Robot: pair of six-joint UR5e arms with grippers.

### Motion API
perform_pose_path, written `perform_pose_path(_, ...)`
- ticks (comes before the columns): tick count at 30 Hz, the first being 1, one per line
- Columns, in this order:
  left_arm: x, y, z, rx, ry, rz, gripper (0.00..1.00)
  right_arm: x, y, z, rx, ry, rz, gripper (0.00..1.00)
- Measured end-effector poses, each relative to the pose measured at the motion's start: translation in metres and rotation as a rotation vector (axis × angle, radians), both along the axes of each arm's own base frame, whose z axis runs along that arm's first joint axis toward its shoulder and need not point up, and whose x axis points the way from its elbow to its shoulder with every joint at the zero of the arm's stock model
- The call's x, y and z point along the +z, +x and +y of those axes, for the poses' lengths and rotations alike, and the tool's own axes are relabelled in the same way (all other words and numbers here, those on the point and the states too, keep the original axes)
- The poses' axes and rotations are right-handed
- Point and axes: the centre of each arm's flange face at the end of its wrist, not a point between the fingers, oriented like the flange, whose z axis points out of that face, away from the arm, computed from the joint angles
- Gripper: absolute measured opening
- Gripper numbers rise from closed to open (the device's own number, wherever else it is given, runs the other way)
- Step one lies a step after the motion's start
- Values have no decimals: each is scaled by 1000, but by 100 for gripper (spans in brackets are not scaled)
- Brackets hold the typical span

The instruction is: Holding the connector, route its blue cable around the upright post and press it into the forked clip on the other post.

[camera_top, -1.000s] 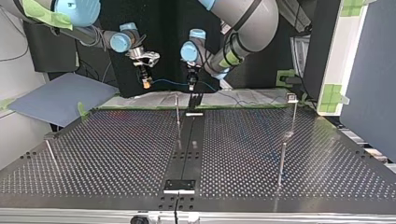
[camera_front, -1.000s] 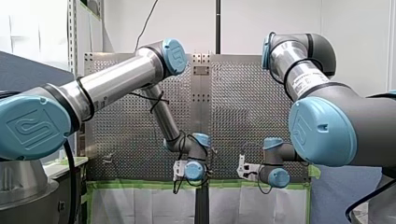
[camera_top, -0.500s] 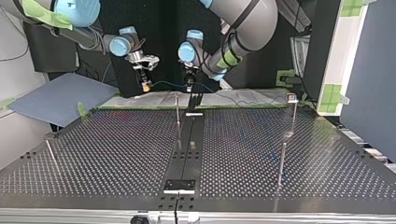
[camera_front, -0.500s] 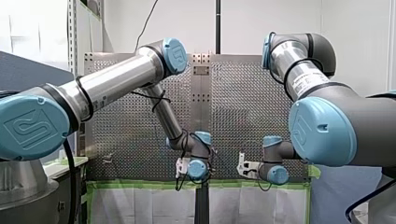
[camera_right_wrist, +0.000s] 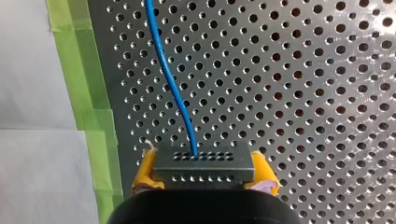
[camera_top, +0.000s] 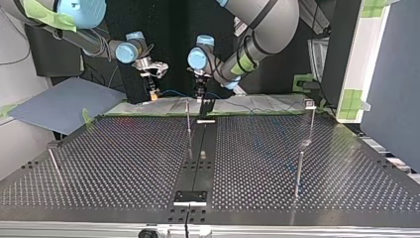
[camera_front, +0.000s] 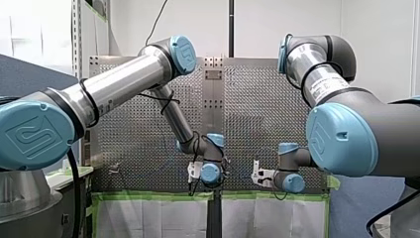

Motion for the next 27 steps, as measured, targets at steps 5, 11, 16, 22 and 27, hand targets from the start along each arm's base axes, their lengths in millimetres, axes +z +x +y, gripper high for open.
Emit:
perform_pose_path(5,0,0,0,0,0,2,0,0,0,0,-1,-5,13,0)
perform_pose_path(11,0,-1,-1,-2,0,2,0,3,-1,1,8,-14,58,0)
perform_pose_path(16,0,-1,0,0,0,4,0,11,0,-1,17,-28,75,0)
perform_pose_path(22,0,-1,1,5,4,7,0,26,4,-2,35,-43,87,0)
perform_pose_path(27,6,1,1,22,1,-1,0,38,3,-4,38,-53,87,0)
